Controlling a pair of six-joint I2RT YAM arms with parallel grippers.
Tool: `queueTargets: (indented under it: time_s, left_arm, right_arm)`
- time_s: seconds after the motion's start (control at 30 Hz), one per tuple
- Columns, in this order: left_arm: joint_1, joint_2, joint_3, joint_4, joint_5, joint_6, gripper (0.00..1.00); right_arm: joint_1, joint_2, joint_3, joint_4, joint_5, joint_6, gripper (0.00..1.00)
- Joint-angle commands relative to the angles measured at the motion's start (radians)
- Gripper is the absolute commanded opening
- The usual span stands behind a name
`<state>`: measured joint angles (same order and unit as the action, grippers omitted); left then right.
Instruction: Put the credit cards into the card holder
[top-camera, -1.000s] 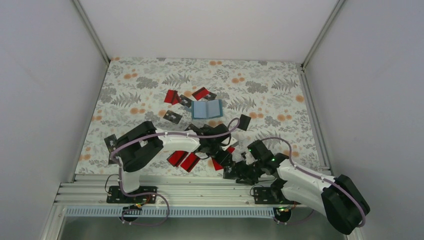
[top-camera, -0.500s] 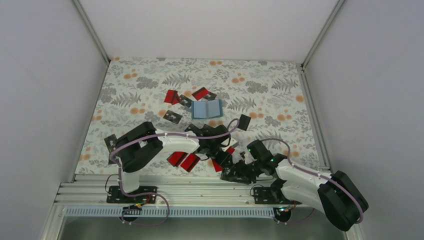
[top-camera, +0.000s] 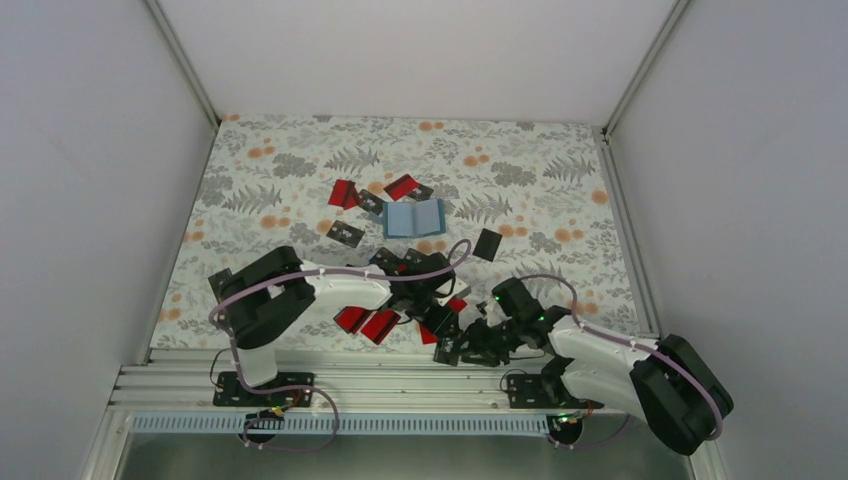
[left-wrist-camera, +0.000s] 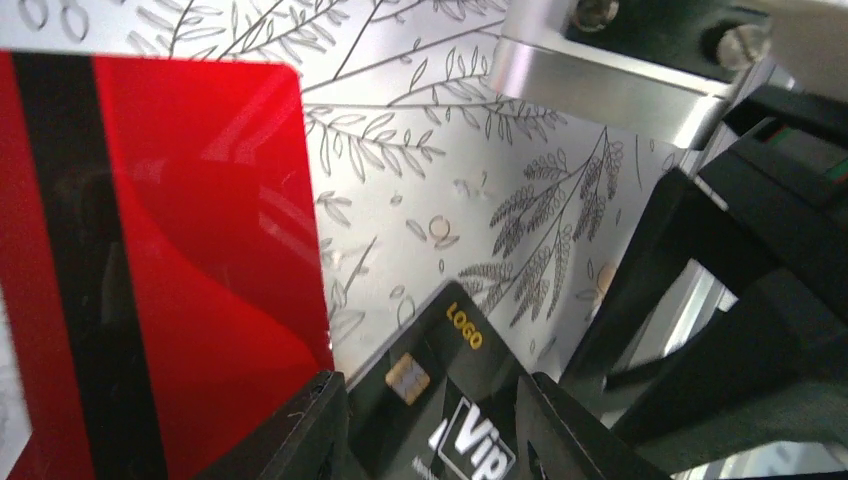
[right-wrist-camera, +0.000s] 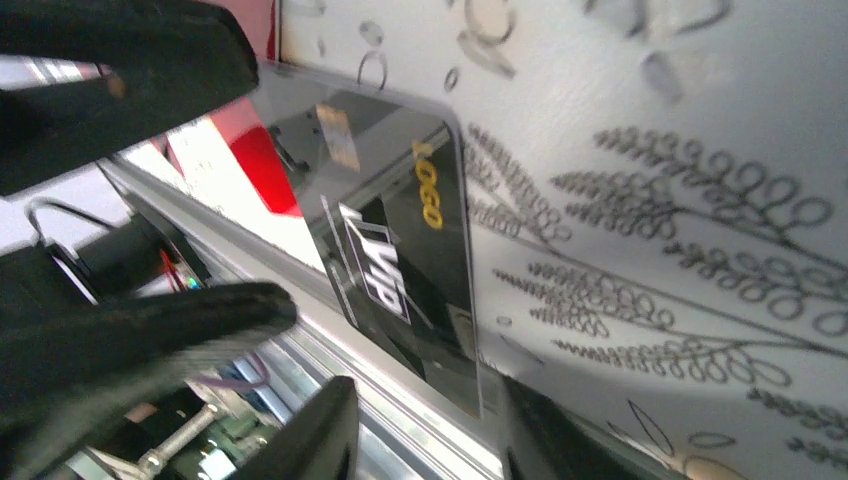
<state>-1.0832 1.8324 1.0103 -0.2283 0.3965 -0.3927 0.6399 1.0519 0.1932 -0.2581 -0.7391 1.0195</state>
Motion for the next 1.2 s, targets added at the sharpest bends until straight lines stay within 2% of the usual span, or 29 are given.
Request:
queueTargets:
  time_s: [0.0,0.1,0.27,0.47,1.17]
  left_arm:
    - [-0.009,-0.076,0.003,-0.097,-0.045,-0.01,0.43]
    - [-0.009,-0.098,0.013,-0.134,-0.05,-0.006,0.43]
    - [-0.01,-0.123,-0.008,-0.147,-0.013,-0.014,0.44]
    - [-0.018,-0.111,-0.064,-0.146,0.039,-0.022,0.44]
    - [-0.027,-0.043,-0.168,0.101,0.267,-0.076,0.44]
  right_arm:
    - [-0.008,-0.026,0.021,-0.098,0.074,-0.082,0.43]
    - [-0.007,-0.012,0.01,-0.079,0.068,-0.086,0.48]
    - [-0.006,0.041,-0.007,0.038,0.039,-0.059,0.48]
    - [-0.003,0.053,-0.012,0.082,0.037,-0.04,0.48]
    - [-0.002,0.155,-0.028,0.256,0.018,-0.006,0.43]
